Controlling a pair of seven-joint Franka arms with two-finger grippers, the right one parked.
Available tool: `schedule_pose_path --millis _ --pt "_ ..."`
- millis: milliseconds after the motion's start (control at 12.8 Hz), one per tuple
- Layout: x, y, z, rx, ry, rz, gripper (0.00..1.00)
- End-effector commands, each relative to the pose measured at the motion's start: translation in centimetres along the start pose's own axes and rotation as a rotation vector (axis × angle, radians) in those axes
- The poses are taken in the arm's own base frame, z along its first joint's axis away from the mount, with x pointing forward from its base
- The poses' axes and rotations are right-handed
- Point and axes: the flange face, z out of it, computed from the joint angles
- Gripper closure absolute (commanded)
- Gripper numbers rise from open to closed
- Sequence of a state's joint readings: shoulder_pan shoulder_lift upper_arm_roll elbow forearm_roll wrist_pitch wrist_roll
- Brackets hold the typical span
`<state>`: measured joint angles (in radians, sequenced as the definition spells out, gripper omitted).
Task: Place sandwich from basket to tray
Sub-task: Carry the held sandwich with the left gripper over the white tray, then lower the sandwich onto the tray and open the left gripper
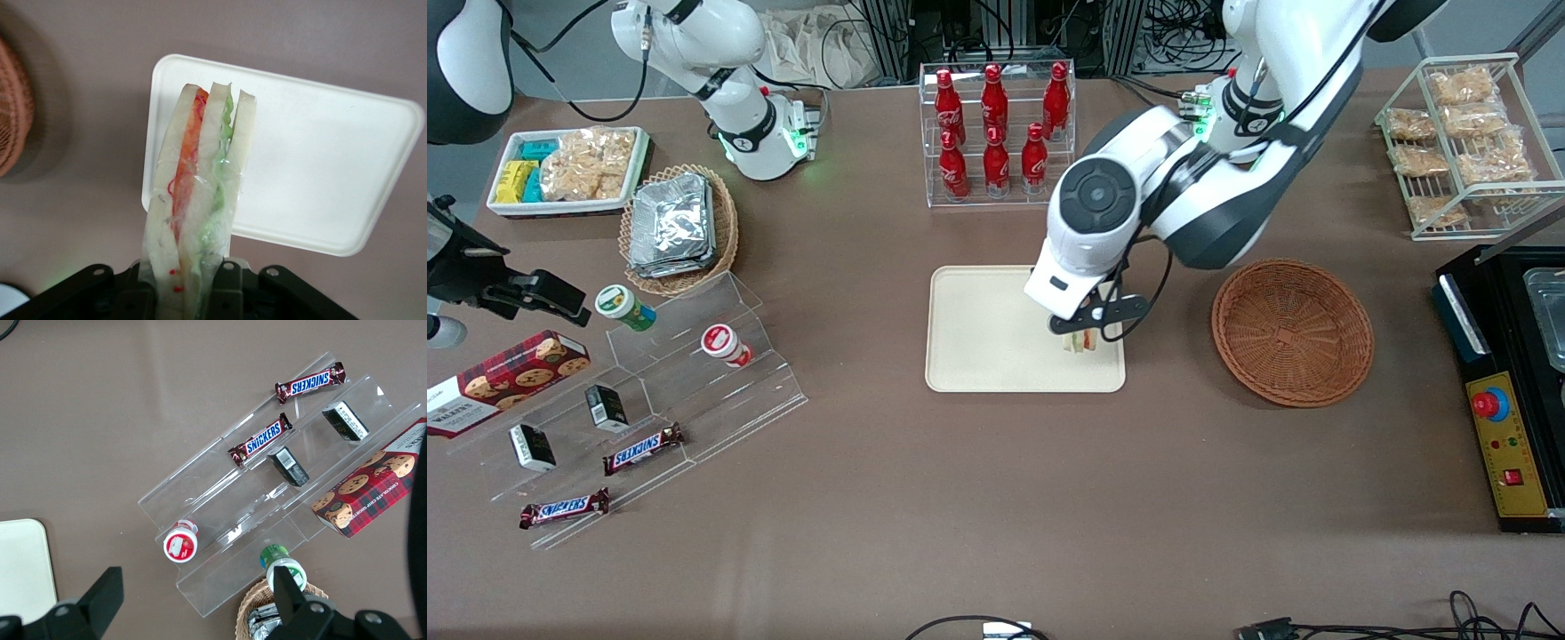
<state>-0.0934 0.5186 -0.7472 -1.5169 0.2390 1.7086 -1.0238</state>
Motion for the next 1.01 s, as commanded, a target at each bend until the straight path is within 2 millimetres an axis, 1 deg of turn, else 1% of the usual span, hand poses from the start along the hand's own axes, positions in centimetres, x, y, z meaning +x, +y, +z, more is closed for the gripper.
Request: schedule_pose_path --millis 0,156,234,312,468,623,857,935 --pt "-1.0 -0.1 6.3 0.033 0.052 0.048 1.00" --pt "-1.1 -0.7 10.7 0.053 0.095 0.089 1.00" --pt "-0.9 -0.9 12.1 0.045 0.099 0.097 1.00" --pt "-0.3 -1.4 13.1 0.044 0.094 0.086 1.00" --pt "0.2 -1.1 14.6 0.020 0.084 0.085 1.00" --pt "1.5 -1.7 16.2 0.026 0.081 0.074 1.00" --pt "1.8 -1.6 16.9 0.011 0.078 0.064 1.00" --pt "1.8 -1.6 16.9 0.010 0.077 0.059 0.91"
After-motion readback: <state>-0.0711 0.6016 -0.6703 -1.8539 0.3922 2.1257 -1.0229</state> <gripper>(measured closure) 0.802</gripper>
